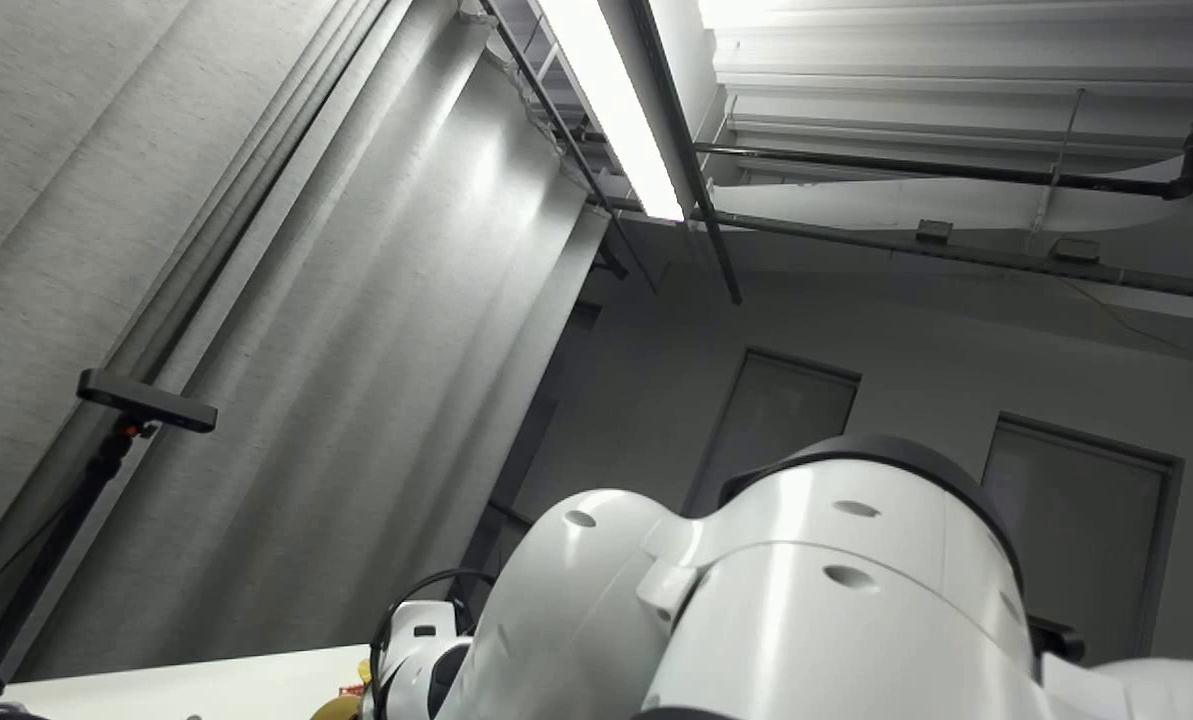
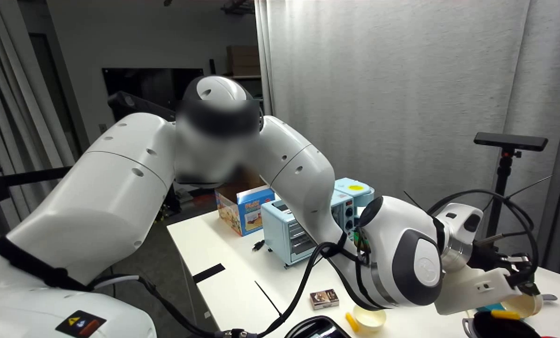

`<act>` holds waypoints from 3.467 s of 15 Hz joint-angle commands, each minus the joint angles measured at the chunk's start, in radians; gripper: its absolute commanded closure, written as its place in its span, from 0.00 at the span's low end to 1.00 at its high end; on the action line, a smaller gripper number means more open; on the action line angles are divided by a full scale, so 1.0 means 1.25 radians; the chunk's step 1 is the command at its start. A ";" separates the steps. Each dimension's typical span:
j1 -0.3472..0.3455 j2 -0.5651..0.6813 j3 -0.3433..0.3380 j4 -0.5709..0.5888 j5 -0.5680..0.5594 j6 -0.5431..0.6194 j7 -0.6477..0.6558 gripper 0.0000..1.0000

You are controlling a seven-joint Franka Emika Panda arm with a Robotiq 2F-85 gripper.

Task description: Pour the things in the bowl into the pot

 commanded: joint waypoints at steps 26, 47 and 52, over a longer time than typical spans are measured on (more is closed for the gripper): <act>0.001 0.031 0.118 0.005 0.318 0.051 0.166 0.99; -0.051 -0.030 0.154 0.000 0.301 0.060 0.055 0.99; -0.061 -0.022 0.153 0.006 0.301 0.097 0.027 0.99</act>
